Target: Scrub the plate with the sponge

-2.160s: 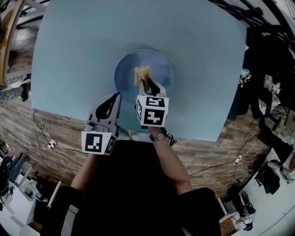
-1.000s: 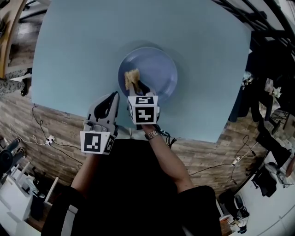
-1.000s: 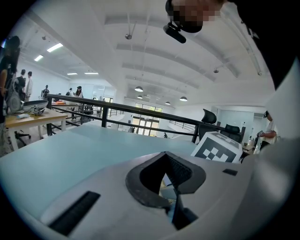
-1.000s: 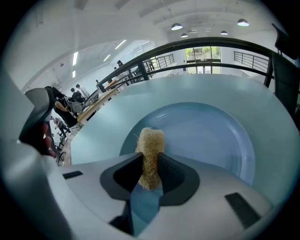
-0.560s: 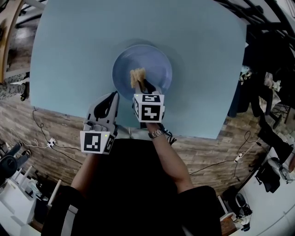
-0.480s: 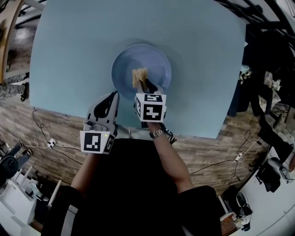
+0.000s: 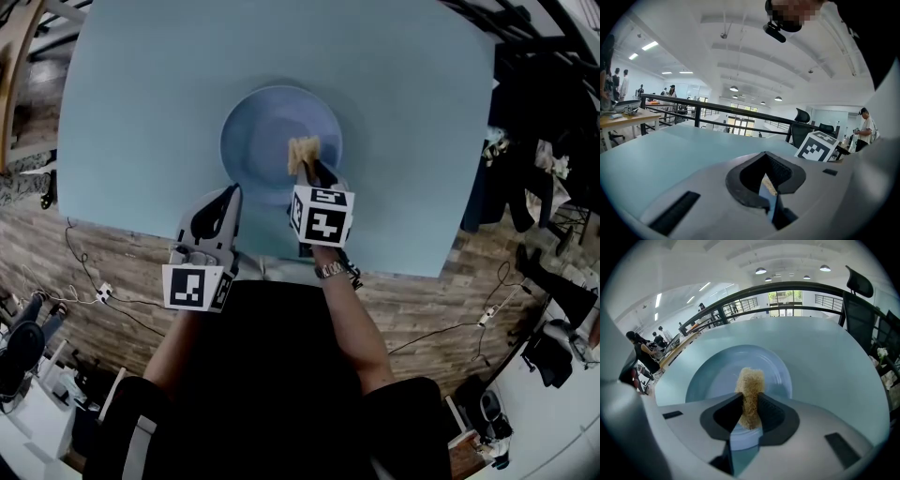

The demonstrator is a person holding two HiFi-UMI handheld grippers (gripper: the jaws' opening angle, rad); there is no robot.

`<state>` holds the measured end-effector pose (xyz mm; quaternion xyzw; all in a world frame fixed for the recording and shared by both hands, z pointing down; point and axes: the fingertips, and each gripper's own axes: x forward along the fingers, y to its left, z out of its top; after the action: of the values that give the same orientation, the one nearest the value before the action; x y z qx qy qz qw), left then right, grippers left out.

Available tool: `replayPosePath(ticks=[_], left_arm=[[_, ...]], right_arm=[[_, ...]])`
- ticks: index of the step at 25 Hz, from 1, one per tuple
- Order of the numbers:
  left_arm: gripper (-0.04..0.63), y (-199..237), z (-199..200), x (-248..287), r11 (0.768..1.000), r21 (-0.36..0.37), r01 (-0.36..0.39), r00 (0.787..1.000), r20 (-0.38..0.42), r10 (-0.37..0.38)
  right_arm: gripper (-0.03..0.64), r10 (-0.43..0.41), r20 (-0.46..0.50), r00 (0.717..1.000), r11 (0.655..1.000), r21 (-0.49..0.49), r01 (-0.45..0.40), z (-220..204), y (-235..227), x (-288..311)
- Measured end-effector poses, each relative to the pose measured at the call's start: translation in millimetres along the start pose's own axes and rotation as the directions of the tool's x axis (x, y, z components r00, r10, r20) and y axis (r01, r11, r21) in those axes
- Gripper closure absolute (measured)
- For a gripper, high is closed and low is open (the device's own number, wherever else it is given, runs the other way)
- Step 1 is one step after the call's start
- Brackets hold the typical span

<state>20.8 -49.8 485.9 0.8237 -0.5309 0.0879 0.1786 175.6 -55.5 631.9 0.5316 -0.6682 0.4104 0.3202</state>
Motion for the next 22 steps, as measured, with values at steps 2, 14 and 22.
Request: replayPosePath(ticks=[2, 14, 22], left_arm=[[0.594, -1, 0, 0, 1.0, 0.002, 0.001, 1.0, 0.002, -0.001], [0.594, -3, 0, -5, 1.0, 0.004, -0.009, 1.0, 0.01, 0.009], [0.594, 1, -2, -12, 0.999, -0.01, -0.041, 0.999, 0.015, 0.042]], right_arm=[[0.534, -0.014, -0.002, 1.0, 1.0, -0.001, 0.014, 0, -4, -1], [0.534, -0.041, 0.016, 0.999, 0.999, -0.01, 0.041, 3, -17, -9], [0.534, 0.066, 0.014, 0.998, 0.996, -0.059, -0.065, 5, 28, -1]])
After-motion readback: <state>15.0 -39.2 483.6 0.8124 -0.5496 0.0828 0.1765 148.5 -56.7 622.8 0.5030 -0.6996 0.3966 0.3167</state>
